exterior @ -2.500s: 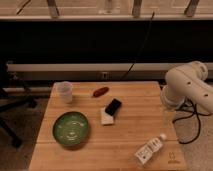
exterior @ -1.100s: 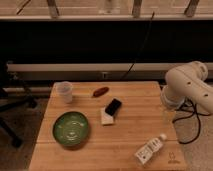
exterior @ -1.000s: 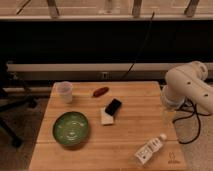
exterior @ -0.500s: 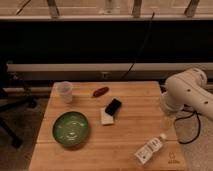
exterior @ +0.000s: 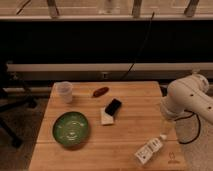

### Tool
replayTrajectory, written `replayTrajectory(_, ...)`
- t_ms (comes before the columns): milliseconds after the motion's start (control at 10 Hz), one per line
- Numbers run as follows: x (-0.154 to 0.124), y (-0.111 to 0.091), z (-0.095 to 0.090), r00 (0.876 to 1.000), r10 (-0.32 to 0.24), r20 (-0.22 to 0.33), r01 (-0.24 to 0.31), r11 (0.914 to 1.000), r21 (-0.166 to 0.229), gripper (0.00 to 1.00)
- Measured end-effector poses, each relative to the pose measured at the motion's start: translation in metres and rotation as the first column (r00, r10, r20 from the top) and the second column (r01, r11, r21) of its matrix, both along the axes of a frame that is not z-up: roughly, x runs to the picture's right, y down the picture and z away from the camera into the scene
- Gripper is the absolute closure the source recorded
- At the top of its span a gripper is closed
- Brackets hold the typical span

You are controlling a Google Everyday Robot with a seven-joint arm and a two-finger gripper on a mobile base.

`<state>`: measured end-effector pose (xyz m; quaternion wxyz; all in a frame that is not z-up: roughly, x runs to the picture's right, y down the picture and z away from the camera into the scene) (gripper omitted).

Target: Place the bottle in the ceramic bowl

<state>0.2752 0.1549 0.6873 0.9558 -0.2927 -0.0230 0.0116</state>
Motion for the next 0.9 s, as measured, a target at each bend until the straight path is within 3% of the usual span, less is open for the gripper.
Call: replayTrajectory(900, -0.009, 0.035, 0.012, 0.998, 0.041, 0.052, -0.04, 0.9992, -0.008, 0.2)
